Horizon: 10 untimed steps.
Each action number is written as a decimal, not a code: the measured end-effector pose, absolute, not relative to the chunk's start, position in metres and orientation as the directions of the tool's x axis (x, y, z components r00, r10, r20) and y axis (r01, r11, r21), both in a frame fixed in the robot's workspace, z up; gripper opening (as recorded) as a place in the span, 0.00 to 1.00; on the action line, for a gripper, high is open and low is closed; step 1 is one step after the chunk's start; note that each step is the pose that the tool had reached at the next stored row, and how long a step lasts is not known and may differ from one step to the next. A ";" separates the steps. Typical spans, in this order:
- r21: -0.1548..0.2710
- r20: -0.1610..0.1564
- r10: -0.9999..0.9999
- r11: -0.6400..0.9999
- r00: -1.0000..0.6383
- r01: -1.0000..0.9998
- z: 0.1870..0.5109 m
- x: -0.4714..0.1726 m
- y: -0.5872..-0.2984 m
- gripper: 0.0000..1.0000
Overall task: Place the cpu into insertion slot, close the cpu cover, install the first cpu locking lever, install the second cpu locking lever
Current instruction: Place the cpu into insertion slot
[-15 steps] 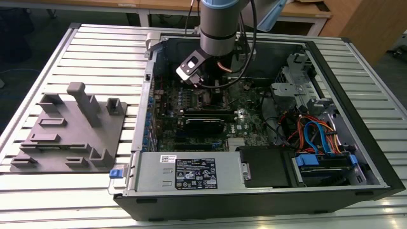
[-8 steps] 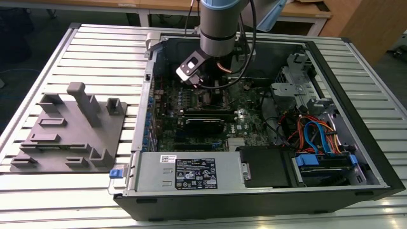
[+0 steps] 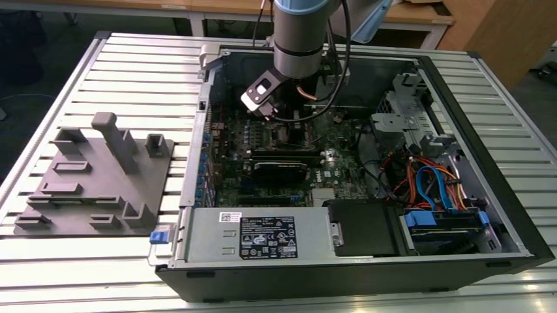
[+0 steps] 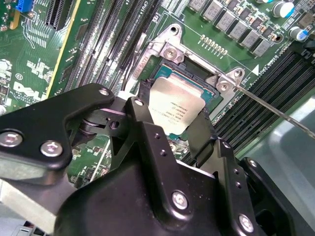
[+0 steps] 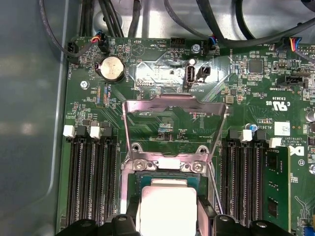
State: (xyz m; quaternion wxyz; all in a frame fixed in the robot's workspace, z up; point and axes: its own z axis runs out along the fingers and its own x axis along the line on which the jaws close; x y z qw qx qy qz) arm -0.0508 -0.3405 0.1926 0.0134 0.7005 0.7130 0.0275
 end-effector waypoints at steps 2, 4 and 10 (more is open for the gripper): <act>0.058 0.019 1.000 0.017 -0.018 0.998 0.193 -0.051 -0.341 0.54; 0.058 0.020 1.000 0.017 -0.018 0.998 0.192 -0.051 -0.341 0.54; 0.058 0.023 1.000 0.017 -0.018 0.998 0.191 -0.051 -0.340 0.54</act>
